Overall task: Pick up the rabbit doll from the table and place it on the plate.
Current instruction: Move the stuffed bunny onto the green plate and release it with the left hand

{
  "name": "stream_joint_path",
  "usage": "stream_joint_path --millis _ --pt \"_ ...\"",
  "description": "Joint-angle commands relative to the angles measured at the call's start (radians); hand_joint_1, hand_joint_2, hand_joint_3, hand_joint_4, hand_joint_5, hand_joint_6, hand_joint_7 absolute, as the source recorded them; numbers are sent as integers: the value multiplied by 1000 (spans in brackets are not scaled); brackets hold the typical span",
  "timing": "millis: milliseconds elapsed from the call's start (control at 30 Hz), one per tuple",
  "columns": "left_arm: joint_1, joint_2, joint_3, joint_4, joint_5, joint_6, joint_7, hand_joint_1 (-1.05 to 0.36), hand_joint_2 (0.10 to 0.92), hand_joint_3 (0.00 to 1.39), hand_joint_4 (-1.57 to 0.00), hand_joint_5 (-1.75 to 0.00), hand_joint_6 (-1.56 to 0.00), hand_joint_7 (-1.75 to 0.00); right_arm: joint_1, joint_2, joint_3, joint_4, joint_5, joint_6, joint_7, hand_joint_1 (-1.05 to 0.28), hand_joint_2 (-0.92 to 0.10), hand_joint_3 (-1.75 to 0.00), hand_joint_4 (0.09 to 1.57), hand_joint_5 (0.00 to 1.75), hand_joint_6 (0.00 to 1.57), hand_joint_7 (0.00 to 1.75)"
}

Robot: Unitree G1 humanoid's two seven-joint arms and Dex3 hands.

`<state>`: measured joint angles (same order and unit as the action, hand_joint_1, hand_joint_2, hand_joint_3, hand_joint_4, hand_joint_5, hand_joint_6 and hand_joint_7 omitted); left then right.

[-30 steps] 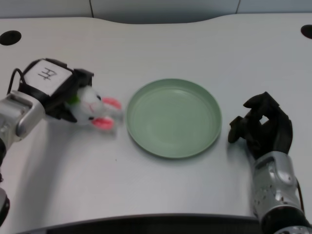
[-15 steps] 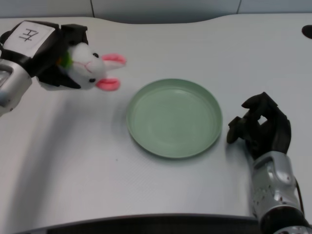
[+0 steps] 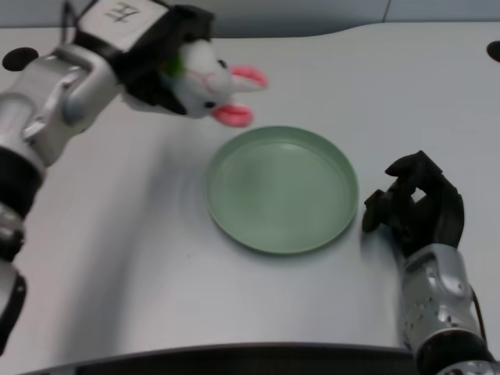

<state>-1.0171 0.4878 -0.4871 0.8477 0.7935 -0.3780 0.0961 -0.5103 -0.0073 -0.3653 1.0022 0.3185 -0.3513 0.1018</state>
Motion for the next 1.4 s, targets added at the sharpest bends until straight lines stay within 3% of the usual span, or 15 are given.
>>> stream_joint_path --millis 33,67,100,167,200,267,333,600,700,767,1000,1133,1167,1233,1400 --pt "-44 -60 -31 54 15 -1 3 -188 868 22 -833 -1746 -689 -1565 -2 2 -7 5 10 -7 15 -1048 -559 -1325 1572 1478 1147 1746" --pt "-53 -86 -37 73 16 1 14 -193 872 22 -840 -1746 -686 -1567 -1 3 -6 5 8 -9 14 -1048 -556 -1324 1572 1476 1147 1746" --pt "-60 -101 -41 88 16 3 21 -213 864 14 -866 -1746 -758 -1299 -1 3 -5 5 6 -11 12 -1048 -560 -1322 1572 1482 1150 1746" --pt "-75 -144 -54 123 20 3 40 -229 858 7 -903 -1746 -825 -1119 1 5 -5 4 5 -11 12 -1048 -561 -1319 1572 1485 1153 1746" --pt "-82 -161 -61 141 21 0 44 -227 865 8 -919 -1746 -825 -1189 2 6 -7 5 8 -12 15 -1048 -557 -1313 1572 1482 1151 1746" --pt "-94 -188 -77 172 27 -2 43 -216 897 23 -931 -1746 -713 -1597 3 9 -9 3 12 -10 13 -1048 -554 -1300 1572 1467 1145 1746" --pt "-102 -209 -78 202 14 -12 18 -197 911 37 -928 -1746 -689 -1704 1 12 -15 1 19 -3 11 -1048 -550 -1295 1572 1462 1145 1746" --pt "-101 -258 -95 271 20 1 26 -184 901 42 -938 -1746 -683 -1746 4 16 -13 -10 16 3 3 -1048 -539 -1318 1572 1452 1150 1746" --pt "-92 -273 -94 293 9 10 21 -204 904 46 -922 -1746 -699 -1517 7 19 -12 -18 17 1 2 -1048 -538 -1330 1572 1460 1156 1746" --pt "-90 -277 -95 301 10 10 27 -194 910 68 -933 -1746 -653 -1696 8 20 -12 -18 18 -3 5 -1048 -536 -1331 1572 1463 1153 1746" --pt "-72 -290 -80 328 -34 -33 -25 -207 877 67 -906 -1746 -620 -1746 7 18 -11 -10 12 -5 -4 -1048 -542 -1319 1572 1453 1155 1746" --pt "-79 -288 -51 337 -100 -51 -164 -529 849 9 -561 -1310 -533 -1043 7 17 -11 -11 12 -3 -4 -1048 -563 -1328 1572 1455 1147 1746" --pt "-82 -285 -48 338 -110 -55 -197 -621 867 5 -501 -1006 -538 -668 7 17 -11 -10 13 -4 -2 -1048 -563 -1324 1572 1449 1141 1746" --pt "-88 -280 -54 334 -112 -56 -233 -740 893 4 -428 -636 -548 -216 6 17 -10 -12 13 -2 -2 -1048 -565 -1323 1572 1447 1139 1746" --pt "-89 -273 -44 324 -129 -62 -290 -937 920 22 -122 -307 -210 -7 5 14 -9 -6 12 -7 8 -1048 -555 -1321 1572 1458 1148 1746"
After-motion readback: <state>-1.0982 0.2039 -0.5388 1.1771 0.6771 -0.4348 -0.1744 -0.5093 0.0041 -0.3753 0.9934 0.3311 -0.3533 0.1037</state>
